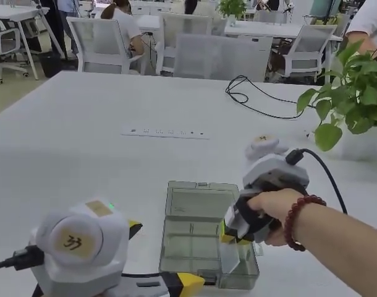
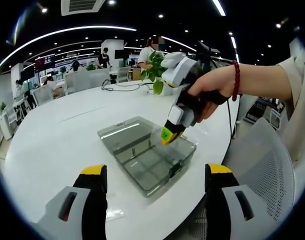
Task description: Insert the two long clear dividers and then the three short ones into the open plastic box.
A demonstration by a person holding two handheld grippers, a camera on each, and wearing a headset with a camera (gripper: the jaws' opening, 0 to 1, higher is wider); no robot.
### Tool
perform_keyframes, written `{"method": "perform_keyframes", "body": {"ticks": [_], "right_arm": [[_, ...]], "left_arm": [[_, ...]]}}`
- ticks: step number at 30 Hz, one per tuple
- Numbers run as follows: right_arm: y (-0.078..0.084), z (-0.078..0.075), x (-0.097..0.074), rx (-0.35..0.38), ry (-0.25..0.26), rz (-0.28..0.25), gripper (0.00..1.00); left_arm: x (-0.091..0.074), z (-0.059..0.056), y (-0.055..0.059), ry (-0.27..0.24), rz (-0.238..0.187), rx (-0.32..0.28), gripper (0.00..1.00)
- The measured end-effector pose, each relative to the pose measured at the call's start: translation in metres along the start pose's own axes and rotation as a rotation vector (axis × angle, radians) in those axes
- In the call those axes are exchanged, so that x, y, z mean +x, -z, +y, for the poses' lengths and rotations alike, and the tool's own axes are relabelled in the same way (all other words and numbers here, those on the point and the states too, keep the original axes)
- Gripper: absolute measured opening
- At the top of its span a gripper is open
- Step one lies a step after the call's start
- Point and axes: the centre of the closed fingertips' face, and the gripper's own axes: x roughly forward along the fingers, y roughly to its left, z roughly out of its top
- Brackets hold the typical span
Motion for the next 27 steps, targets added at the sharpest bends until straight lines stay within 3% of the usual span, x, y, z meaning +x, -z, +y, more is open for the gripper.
{"method": "perform_keyframes", "body": {"ticks": [9,19,27], "right_arm": [[0.002,0.002,0.001,-0.037,0.035,-0.010,0.07],[0.002,0.003,0.013,-0.281,0.185,-0.027,0.07],[0.004,0.002,0.021,-0.309,0.221,-0.029,0.07]], "left_arm": [[-0.001,0.002,0.000,-0.007,-0.001,-0.001,0.81],[-0.003,0.004,0.000,-0.022,-0.001,-0.003,0.80],[-0.007,0.007,0.002,-0.032,0.002,-0.003,0.80]]}}
